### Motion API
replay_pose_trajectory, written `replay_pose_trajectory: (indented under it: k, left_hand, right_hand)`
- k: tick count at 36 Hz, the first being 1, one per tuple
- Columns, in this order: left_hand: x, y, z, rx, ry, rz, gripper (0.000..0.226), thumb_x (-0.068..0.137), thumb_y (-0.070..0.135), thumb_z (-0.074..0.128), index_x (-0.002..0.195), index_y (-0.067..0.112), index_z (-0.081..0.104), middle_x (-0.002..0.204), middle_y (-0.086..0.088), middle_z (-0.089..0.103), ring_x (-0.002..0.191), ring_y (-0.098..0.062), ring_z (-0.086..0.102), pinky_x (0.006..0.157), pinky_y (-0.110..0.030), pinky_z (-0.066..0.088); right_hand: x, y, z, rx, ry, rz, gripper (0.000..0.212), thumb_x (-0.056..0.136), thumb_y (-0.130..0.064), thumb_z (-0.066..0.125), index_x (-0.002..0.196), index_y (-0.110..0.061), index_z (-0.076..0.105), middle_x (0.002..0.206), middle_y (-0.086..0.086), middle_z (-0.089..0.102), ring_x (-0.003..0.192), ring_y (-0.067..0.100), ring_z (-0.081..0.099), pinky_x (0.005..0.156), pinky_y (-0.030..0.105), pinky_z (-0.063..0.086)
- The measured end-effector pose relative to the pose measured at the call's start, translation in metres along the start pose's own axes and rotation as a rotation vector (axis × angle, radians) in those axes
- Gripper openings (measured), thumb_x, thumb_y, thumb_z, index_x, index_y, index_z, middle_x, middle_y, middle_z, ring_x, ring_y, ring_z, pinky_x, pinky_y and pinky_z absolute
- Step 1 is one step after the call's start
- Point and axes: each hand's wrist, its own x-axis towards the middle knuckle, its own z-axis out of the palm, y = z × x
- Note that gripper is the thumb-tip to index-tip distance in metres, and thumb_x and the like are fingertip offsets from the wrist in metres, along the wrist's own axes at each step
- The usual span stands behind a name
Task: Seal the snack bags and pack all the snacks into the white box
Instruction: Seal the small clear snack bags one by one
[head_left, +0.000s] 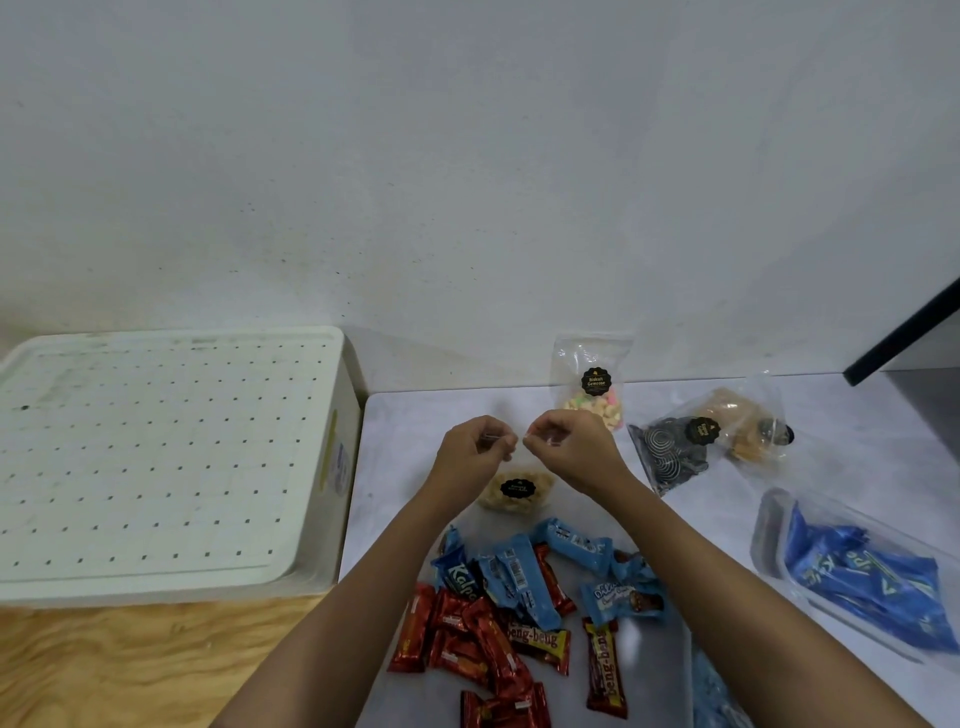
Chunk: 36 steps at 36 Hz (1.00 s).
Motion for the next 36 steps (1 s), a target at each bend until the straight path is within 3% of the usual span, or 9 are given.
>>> replay_pose_trajectory:
  k: [6,11,16,18,20,23,27,30,36]
  left_hand:
    - [-0.002,-0.003,-0.009,-0.07,0.075,0.02,0.008,0.085,0.014,0.065,0.087,0.006,0.067,0.073,-0.005,0.07,0.071,-0.013,0.068,0.071,-0.02,0.054]
    - [-0.006,-0.004,-0.009,-0.133,0.11,-0.003,0.008,0.087,0.011,0.062,0.089,0.003,0.066,0.078,-0.01,0.07,0.074,-0.015,0.069,0.074,-0.025,0.057]
    - [-0.003,-0.006,-0.011,-0.041,0.102,-0.001,0.006,0.087,0.01,0.062,0.086,0.004,0.064,0.076,-0.007,0.071,0.07,-0.008,0.068,0.07,-0.018,0.053]
    - [-0.002,-0.006,-0.012,-0.012,0.098,0.01,0.006,0.087,0.009,0.062,0.085,0.003,0.064,0.075,-0.007,0.07,0.068,-0.005,0.068,0.069,-0.018,0.054]
    - [-0.001,-0.004,-0.014,0.019,0.094,0.028,0.005,0.086,0.007,0.063,0.083,0.003,0.064,0.073,-0.008,0.07,0.065,-0.002,0.067,0.068,-0.016,0.053]
    - [0.001,-0.002,-0.013,0.052,0.072,0.044,0.005,0.085,0.007,0.064,0.08,0.006,0.064,0.071,-0.006,0.07,0.062,-0.001,0.066,0.066,-0.014,0.052]
    - [0.002,-0.004,-0.014,0.03,0.039,0.03,0.01,0.085,0.003,0.063,0.076,0.008,0.063,0.07,-0.005,0.068,0.062,-0.009,0.069,0.066,-0.019,0.055]
    - [0.001,-0.006,-0.017,0.012,0.028,0.023,0.009,0.086,0.001,0.06,0.079,0.004,0.063,0.07,-0.007,0.067,0.062,-0.014,0.069,0.066,-0.022,0.056]
    - [0.0,-0.001,-0.014,0.085,0.046,0.043,0.006,0.086,0.007,0.062,0.082,0.008,0.067,0.07,-0.001,0.067,0.059,-0.003,0.065,0.065,-0.011,0.05]
  right_hand:
    - [0.007,-0.001,-0.015,0.081,-0.126,0.041,0.005,0.083,-0.01,0.067,0.085,-0.013,0.071,0.08,-0.007,0.067,0.087,0.016,0.063,0.084,0.032,0.052]
    - [0.009,-0.002,-0.021,0.023,-0.124,0.018,0.008,0.086,-0.012,0.065,0.089,-0.011,0.072,0.085,-0.005,0.068,0.085,0.008,0.06,0.073,0.01,0.043]
    - [0.009,-0.005,-0.021,-0.053,-0.142,-0.025,0.012,0.087,-0.012,0.063,0.094,-0.009,0.072,0.083,-0.008,0.064,0.079,0.001,0.055,0.064,0.001,0.037]
    - [0.009,-0.006,-0.021,-0.078,-0.17,-0.027,0.013,0.087,-0.013,0.062,0.096,-0.009,0.071,0.087,-0.006,0.066,0.082,0.004,0.056,0.07,0.006,0.04]
    - [0.009,-0.006,-0.021,-0.101,-0.188,-0.011,0.011,0.087,-0.016,0.062,0.094,-0.013,0.07,0.091,-0.003,0.067,0.088,0.009,0.058,0.079,0.021,0.047]
    - [0.009,-0.004,-0.02,-0.211,-0.206,0.007,0.011,0.087,-0.019,0.059,0.08,-0.027,0.062,0.082,-0.01,0.062,0.085,0.013,0.058,0.079,0.036,0.052]
    - [0.006,-0.006,-0.021,-0.258,-0.212,-0.004,0.024,0.086,-0.021,0.059,0.068,-0.034,0.053,0.078,-0.01,0.061,0.081,0.014,0.058,0.077,0.04,0.053]
    - [0.007,-0.009,-0.021,-0.204,-0.235,0.024,0.018,0.085,-0.028,0.063,0.07,-0.037,0.056,0.081,-0.012,0.063,0.084,0.013,0.059,0.078,0.037,0.052]
    - [0.009,-0.014,-0.019,-0.202,-0.221,0.037,0.008,0.086,-0.021,0.062,0.08,-0.021,0.067,0.084,-0.004,0.067,0.084,0.019,0.061,0.078,0.04,0.053]
